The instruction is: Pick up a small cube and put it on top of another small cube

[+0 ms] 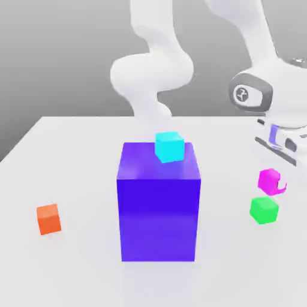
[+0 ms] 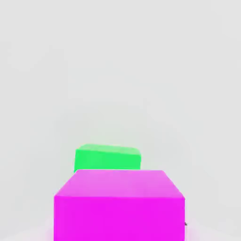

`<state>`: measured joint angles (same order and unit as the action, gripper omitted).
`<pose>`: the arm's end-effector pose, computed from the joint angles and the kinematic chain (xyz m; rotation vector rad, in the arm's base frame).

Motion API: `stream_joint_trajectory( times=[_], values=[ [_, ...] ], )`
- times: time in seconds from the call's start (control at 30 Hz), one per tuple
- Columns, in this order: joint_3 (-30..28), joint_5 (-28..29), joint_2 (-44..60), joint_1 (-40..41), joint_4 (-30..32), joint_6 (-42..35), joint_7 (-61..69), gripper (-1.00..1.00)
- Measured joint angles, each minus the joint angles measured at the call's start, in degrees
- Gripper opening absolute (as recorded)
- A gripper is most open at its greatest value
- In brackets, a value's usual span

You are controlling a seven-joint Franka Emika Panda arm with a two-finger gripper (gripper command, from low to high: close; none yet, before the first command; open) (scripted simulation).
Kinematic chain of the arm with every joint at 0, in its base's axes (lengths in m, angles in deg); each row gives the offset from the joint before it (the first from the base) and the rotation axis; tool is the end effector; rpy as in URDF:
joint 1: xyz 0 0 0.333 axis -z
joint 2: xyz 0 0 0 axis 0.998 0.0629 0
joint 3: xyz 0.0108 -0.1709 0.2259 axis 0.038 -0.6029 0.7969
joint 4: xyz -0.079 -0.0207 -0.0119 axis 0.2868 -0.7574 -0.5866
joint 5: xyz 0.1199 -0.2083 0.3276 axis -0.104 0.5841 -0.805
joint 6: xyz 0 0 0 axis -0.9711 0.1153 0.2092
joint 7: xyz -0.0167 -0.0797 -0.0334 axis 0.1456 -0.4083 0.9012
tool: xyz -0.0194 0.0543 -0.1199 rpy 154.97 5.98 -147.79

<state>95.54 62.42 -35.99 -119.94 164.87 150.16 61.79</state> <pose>0.2254 0.3023 0.1287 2.5867 1.7784 -0.0016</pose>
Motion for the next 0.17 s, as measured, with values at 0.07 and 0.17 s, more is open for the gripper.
stream_joint_trajectory(
  times=[0.07, 0.17],
  values=[
    [-2.18, 4.58, 3.79, -0.61, -0.07, 3.51, -3.14, 1.0],
    [-2.18, 4.58, 3.79, -0.6, -0.07, 3.51, -3.14, 1.0]
  ],
)
